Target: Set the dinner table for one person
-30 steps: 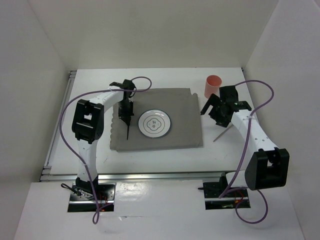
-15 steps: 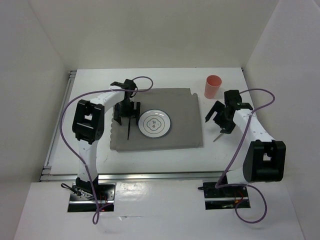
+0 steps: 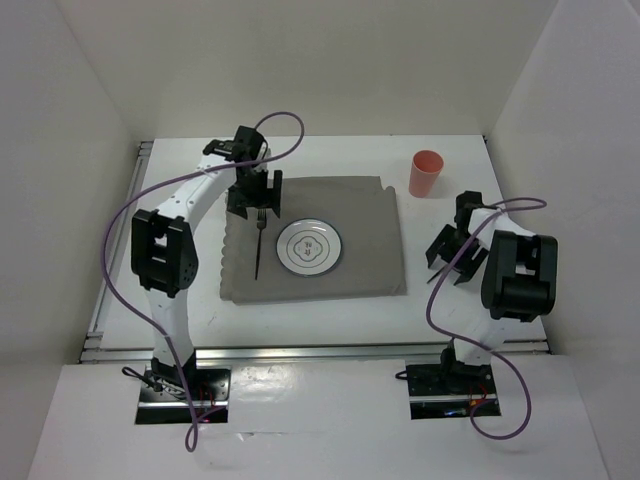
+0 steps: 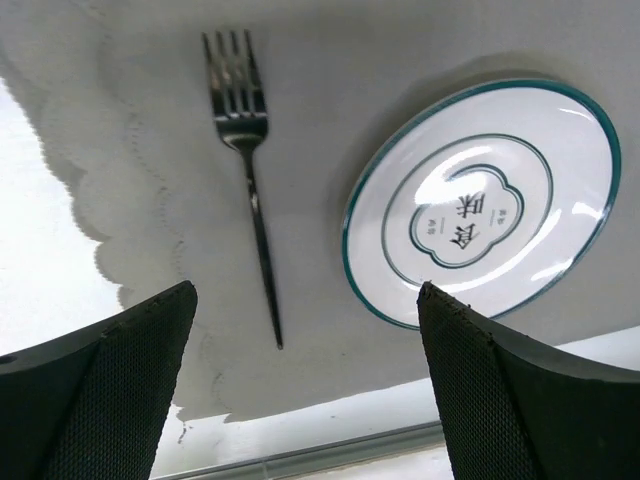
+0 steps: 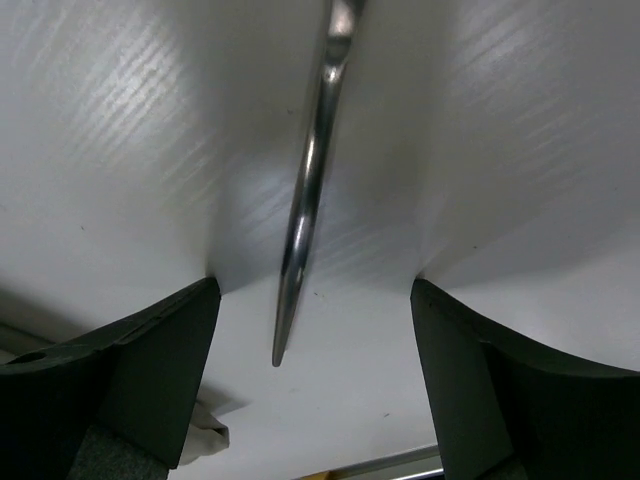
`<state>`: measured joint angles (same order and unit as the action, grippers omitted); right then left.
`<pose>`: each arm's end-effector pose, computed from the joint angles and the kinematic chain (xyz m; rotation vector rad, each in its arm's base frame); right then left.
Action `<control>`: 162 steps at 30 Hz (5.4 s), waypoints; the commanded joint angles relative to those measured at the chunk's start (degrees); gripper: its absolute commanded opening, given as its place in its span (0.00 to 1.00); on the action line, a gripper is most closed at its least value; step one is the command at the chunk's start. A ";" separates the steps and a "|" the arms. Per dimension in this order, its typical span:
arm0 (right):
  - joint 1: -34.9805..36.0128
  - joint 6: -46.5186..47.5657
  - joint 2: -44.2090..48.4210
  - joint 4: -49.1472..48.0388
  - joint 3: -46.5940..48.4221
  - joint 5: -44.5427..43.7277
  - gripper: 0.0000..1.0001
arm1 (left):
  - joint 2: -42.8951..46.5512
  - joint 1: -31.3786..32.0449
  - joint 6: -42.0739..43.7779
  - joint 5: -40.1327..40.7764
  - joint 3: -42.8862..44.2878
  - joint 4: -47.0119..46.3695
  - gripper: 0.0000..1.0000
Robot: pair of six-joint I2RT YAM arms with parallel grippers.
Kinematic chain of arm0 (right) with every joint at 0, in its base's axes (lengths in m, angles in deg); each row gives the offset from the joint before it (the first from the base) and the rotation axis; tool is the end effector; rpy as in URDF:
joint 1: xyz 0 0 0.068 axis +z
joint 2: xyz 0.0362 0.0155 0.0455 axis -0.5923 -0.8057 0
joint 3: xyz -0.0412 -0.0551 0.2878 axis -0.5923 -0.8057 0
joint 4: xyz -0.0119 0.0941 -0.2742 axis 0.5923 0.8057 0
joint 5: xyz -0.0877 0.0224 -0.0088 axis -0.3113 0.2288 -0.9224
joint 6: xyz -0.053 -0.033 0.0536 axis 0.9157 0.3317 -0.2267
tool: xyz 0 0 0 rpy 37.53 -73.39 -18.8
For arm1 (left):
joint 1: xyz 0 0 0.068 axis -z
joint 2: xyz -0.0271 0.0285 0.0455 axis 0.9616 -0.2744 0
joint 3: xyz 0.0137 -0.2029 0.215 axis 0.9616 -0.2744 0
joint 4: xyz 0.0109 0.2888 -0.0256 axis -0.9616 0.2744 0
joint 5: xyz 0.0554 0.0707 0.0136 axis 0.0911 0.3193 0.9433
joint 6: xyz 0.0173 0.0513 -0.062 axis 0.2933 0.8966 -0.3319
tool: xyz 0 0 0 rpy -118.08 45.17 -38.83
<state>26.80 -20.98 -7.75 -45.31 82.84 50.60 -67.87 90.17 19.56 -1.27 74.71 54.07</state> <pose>0.3207 -0.0581 0.1209 1.0052 2.8253 -0.0546 0.4662 -0.1389 0.2462 -0.1008 2.7597 -0.2576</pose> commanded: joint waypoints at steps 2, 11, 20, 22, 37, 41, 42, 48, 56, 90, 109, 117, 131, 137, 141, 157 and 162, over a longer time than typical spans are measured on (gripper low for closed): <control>0.11 1.37 -3.60 -3.48 2.29 -1.63 0.82 | 2.47 -2.73 2.25 -1.06 0.02 0.81 0.97; -2.26 1.37 -4.75 -7.08 -1.65 0.74 0.49 | 4.93 -7.57 2.78 -1.68 0.02 0.81 0.97; -4.81 0.84 -3.08 -10.25 -7.37 1.79 0.00 | 5.99 -9.51 3.31 -2.20 -2.35 -0.24 0.96; -4.81 0.84 -0.72 -11.47 -8.17 1.79 0.00 | 6.51 -9.51 3.31 -2.20 -2.35 -0.24 0.96; -4.81 6.37 16.70 -8.49 6.13 -2.95 0.00 | 8.18 -9.51 3.83 -1.68 -2.88 -1.91 0.96; -0.43 12.43 15.83 -9.11 13.00 4.34 0.00 | 8.18 -9.51 3.83 -1.15 -2.35 -1.91 0.96; 2.37 13.58 14.60 -9.11 14.67 2.95 0.00 | 8.18 -9.51 3.83 -0.54 -2.35 -1.91 0.96; 24.80 17.20 6.61 -4.28 26.54 0.64 0.00 | 8.18 -9.51 4.97 0.61 -1.65 -1.91 0.96; 35.17 9.98 -4.13 -1.89 21.02 1.43 0.00 | 9.24 -10.74 5.50 1.14 -4.02 -2.44 0.96; 31.07 7.35 -7.83 9.35 43.84 -4.62 0.63 | 9.24 -10.74 7.08 -0.53 -4.55 -2.44 0.96; 5.39 9.81 -24.96 9.27 63.37 1.88 0.58 | 9.24 -10.74 7.61 0.52 -4.54 -2.44 0.96; 4.33 9.19 -30.41 8.74 64.69 1.36 0.50 | 9.76 -10.74 8.14 1.05 -4.55 -2.44 0.94; 15.37 13.32 -25.14 15.84 74.26 -14.62 0.00 | 10.29 -10.74 8.14 1.05 -5.08 -2.44 0.94; 23.49 13.85 -25.14 18.93 73.67 -11.15 0.00 | 10.82 -10.74 8.67 1.05 -6.92 -2.97 0.94; 26.91 13.32 -29.77 18.92 74.87 -8.85 0.00 | 10.82 -10.74 8.67 1.05 -7.45 -3.49 0.94; 31.40 12.80 -36.65 16.55 78.14 -2.86 0.00 | 11.35 -10.74 9.19 -0.01 -8.50 -4.02 0.94; 31.40 12.80 -36.65 16.56 78.14 -2.16 0.08 | 11.35 -10.74 9.19 -0.01 -8.50 -4.02 0.94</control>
<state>57.80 -8.19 -43.99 -28.00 158.58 47.93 -59.13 79.55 27.34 -0.22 66.29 50.51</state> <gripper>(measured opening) 0.125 0.947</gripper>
